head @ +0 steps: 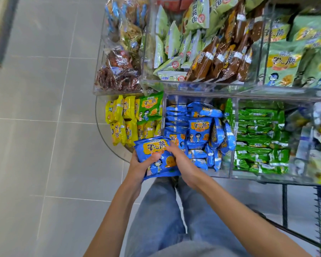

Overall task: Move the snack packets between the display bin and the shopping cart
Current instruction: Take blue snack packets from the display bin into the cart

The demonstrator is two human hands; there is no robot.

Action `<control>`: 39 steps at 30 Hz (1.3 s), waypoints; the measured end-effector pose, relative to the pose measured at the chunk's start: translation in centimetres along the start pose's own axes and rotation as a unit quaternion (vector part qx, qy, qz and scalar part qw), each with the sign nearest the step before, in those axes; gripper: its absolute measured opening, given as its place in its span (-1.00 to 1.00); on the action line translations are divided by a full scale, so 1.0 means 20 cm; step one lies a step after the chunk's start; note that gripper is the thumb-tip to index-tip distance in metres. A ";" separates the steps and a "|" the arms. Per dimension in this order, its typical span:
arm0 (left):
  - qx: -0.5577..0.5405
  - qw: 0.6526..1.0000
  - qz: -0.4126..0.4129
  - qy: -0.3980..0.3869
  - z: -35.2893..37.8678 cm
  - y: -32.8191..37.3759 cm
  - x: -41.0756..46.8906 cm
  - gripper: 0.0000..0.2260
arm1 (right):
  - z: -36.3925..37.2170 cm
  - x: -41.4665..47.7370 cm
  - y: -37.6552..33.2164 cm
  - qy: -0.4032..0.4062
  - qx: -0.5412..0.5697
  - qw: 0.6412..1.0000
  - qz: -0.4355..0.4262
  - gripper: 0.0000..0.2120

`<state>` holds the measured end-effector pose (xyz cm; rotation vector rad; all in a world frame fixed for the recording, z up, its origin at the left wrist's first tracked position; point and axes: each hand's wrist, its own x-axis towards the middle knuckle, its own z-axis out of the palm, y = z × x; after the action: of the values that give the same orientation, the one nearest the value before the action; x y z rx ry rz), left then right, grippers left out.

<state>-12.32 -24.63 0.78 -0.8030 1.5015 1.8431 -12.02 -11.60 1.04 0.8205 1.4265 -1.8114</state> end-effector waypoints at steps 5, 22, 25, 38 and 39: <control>-0.016 0.999 -0.016 0.025 -0.08 -0.03 0.02 -0.31 | -0.16 0.22 0.04 0.205 0.042 0.975 0.078 -0.74; -0.025 0.997 -0.024 0.074 -0.09 -0.17 0.03 -0.42 | -0.22 0.56 0.15 0.230 -0.543 0.798 -0.121 -0.33; -0.027 0.996 -0.024 0.082 -0.10 -0.19 0.03 -0.37 | -0.29 0.63 0.05 0.098 -0.644 0.752 -0.105 -0.26; -0.022 0.995 0.008 0.093 -0.10 -0.14 -0.13 -0.37 | -0.38 0.33 0.04 0.231 -0.447 0.845 -0.182 -0.42; -0.020 0.996 0.017 0.086 -0.10 -0.13 -0.16 -0.39 | -0.39 0.25 0.05 0.239 -0.352 0.891 -0.161 -0.34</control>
<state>-8.16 -26.44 1.47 -0.9834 1.5970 1.8735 -13.62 -4.83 -5.13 0.6799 2.4570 -1.1543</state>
